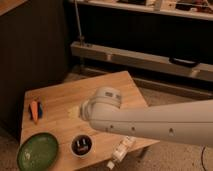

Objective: Move the arm in a circular motion

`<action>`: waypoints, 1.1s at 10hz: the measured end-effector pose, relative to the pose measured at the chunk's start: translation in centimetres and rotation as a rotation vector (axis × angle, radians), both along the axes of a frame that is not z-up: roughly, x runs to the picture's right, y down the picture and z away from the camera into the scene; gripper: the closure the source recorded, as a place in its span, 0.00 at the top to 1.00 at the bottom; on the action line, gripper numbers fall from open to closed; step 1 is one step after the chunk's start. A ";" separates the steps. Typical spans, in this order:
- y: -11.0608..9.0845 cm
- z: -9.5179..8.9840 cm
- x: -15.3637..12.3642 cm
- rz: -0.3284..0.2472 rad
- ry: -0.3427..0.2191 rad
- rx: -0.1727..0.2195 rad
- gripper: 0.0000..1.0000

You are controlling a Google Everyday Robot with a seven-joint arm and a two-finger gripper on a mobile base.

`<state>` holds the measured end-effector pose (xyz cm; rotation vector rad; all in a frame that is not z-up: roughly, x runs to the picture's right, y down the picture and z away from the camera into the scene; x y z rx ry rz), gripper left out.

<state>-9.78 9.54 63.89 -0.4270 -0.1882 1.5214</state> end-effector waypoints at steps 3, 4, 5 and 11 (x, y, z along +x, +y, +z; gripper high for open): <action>0.0 0.0 0.0 0.000 0.000 0.000 0.80; 0.0 0.0 0.0 0.000 0.000 0.000 0.80; 0.0 0.0 0.0 0.000 0.000 0.000 0.80; -0.2 0.1 0.0 -0.014 -0.005 -0.004 0.80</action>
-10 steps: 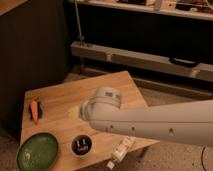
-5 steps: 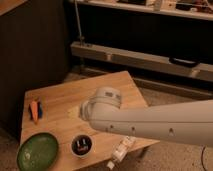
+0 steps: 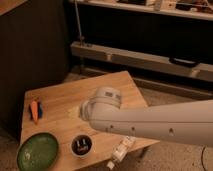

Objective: Move the arm in a circular motion

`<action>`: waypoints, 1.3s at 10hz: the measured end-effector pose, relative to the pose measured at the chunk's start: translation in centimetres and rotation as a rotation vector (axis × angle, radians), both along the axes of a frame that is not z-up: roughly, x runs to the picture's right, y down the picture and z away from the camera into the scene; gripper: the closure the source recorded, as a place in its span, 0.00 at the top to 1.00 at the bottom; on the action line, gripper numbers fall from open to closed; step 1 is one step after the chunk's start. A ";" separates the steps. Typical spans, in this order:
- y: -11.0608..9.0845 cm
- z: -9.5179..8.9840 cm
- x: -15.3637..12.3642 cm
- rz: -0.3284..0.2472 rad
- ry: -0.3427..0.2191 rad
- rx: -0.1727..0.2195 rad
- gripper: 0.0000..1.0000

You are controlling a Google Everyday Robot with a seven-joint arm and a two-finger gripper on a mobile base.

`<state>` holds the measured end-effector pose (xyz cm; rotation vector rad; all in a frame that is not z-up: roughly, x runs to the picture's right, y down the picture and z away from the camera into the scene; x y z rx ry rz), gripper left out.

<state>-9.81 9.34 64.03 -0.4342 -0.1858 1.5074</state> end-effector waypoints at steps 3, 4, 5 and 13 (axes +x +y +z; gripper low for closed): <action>-1.5 1.1 -2.1 -0.078 -0.030 -0.022 0.80; -2.1 1.6 -2.7 -0.104 -0.039 -0.030 0.80; -3.3 2.6 -3.9 -0.145 -0.049 -0.033 0.80; -16.3 15.1 -10.0 -0.354 0.043 -0.180 0.80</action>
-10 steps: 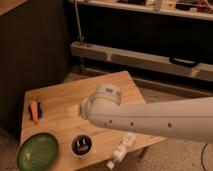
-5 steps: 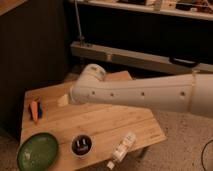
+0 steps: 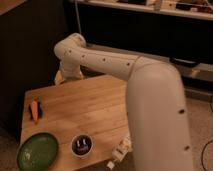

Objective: Move the arm in a circular motion

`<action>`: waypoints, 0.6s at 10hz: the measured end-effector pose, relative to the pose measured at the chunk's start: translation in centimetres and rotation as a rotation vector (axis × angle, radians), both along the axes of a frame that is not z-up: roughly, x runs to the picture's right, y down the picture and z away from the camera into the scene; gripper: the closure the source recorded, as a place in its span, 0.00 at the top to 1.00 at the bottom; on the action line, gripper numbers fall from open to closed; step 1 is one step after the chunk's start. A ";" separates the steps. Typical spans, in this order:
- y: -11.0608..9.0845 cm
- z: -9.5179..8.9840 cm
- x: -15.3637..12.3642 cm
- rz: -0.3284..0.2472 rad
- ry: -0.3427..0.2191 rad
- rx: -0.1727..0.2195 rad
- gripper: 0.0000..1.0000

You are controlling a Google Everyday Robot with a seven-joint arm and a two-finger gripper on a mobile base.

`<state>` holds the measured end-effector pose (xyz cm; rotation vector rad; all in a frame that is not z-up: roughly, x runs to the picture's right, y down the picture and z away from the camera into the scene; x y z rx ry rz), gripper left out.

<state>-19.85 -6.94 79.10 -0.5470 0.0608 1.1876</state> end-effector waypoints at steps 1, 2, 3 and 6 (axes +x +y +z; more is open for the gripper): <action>-0.5 0.6 0.0 -0.012 0.011 -0.011 0.80; -0.8 1.1 0.1 -0.014 0.029 -0.026 0.80; -0.8 2.3 0.9 0.011 0.074 -0.061 0.80; -1.2 5.3 7.1 0.113 0.196 -0.123 0.80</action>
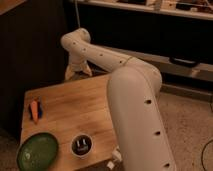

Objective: Move the arm in a circular motion

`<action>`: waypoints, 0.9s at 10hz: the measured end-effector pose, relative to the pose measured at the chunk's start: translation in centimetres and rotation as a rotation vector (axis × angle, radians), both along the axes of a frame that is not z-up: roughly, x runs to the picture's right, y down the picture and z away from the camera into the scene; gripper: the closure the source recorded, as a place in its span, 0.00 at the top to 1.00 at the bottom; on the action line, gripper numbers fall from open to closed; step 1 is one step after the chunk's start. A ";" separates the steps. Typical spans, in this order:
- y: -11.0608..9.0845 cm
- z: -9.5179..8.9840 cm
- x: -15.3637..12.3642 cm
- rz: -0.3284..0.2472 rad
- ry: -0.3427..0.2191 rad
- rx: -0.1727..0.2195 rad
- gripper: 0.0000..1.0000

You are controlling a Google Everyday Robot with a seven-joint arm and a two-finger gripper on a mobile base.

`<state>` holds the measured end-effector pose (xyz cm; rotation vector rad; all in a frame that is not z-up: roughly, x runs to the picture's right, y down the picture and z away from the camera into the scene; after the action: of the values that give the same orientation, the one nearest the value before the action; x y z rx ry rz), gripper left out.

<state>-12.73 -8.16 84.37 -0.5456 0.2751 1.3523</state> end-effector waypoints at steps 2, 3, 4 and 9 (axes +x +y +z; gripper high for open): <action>0.8 0.5 4.9 0.053 0.067 -0.026 0.80; 1.3 0.6 7.8 0.085 0.105 -0.039 0.80; 2.1 0.6 10.8 0.117 0.145 -0.055 0.80; 5.5 -0.8 22.5 0.264 0.284 -0.081 0.80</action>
<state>9.82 -2.69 83.55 -0.4673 0.5050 1.6832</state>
